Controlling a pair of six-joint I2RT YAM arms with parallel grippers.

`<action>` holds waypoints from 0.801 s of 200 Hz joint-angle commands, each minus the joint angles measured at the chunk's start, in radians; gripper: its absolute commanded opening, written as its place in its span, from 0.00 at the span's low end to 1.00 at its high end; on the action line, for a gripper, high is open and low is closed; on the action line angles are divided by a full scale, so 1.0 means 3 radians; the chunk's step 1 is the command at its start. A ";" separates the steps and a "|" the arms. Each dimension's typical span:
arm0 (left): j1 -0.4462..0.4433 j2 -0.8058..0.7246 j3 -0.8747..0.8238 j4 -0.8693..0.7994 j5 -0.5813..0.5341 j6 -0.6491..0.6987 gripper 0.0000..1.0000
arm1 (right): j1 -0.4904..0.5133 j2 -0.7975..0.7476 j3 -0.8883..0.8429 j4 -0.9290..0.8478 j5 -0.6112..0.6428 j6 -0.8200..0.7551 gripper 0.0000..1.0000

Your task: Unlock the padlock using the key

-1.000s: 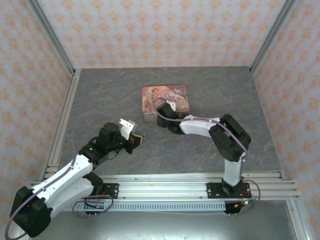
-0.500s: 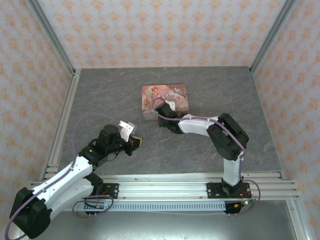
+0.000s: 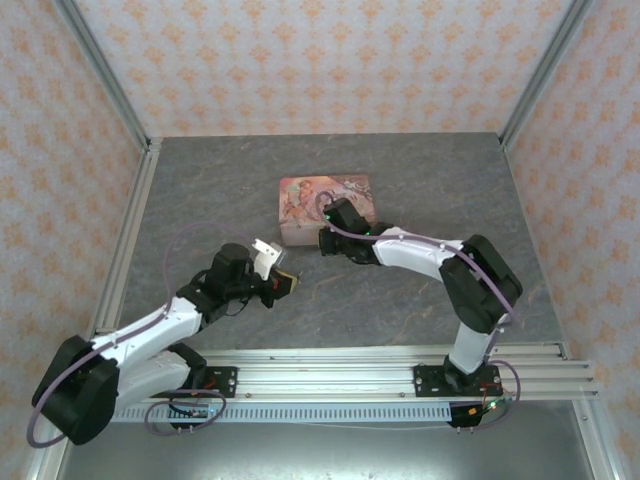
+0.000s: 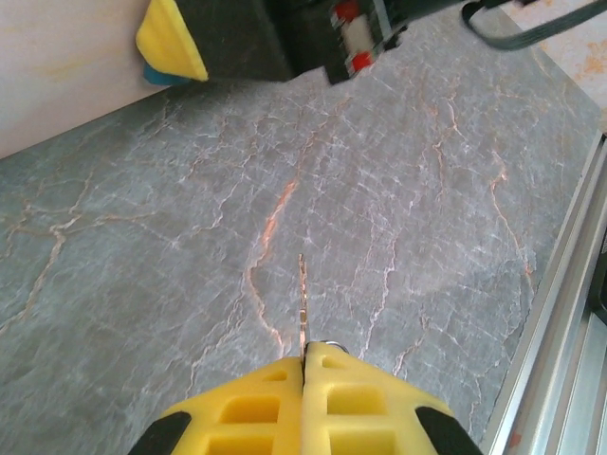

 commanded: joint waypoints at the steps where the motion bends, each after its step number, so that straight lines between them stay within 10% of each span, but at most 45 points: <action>1: 0.0004 0.0234 -0.0051 0.0578 0.0194 -0.0002 0.00 | -0.0110 -0.0229 0.0053 -0.0047 -0.0494 0.0026 0.00; 160: 0.0219 0.0885 -0.0046 0.1697 0.0310 -0.0260 0.00 | -0.0314 -0.0286 0.0626 -0.0750 -0.1641 0.0162 0.00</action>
